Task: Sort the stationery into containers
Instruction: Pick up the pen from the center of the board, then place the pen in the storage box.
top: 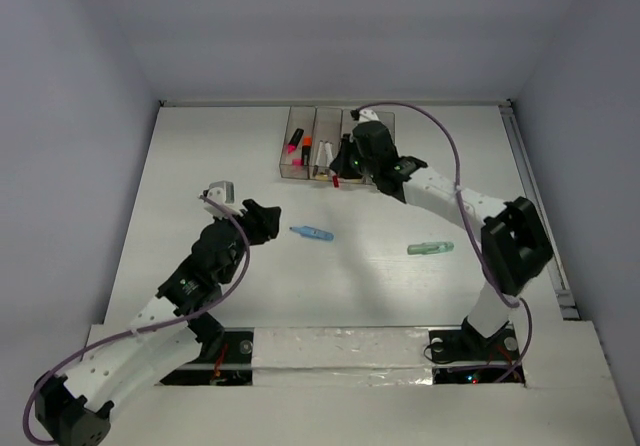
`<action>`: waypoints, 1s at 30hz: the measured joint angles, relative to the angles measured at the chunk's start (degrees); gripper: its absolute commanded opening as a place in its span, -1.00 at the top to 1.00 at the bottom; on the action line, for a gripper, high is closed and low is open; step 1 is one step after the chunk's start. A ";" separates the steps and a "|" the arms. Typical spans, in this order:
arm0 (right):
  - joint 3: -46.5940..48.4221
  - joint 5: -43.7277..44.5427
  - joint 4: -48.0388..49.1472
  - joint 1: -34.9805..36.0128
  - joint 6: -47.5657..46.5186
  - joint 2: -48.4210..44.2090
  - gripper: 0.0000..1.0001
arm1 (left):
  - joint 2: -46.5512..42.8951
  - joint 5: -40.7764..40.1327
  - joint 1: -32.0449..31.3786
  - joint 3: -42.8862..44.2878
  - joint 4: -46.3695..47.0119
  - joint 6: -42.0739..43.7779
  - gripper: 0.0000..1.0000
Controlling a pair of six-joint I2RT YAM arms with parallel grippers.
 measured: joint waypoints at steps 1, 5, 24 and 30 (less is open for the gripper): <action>3.02 0.42 -0.04 0.00 -0.31 2.32 1.00 | -1.53 0.24 0.00 -0.85 -0.55 -0.55 0.00; 13.51 3.13 -0.33 -0.15 -0.98 10.73 1.00 | -4.81 1.27 -0.02 -2.56 -2.25 -1.92 0.00; 34.14 9.97 -9.49 -2.93 -2.29 26.71 -0.24 | -11.26 3.45 -0.63 -4.17 -6.32 -3.96 0.01; 25.92 4.11 -8.61 -2.82 -6.78 19.47 0.75 | -10.95 3.69 -0.63 -4.17 -6.40 -4.11 0.01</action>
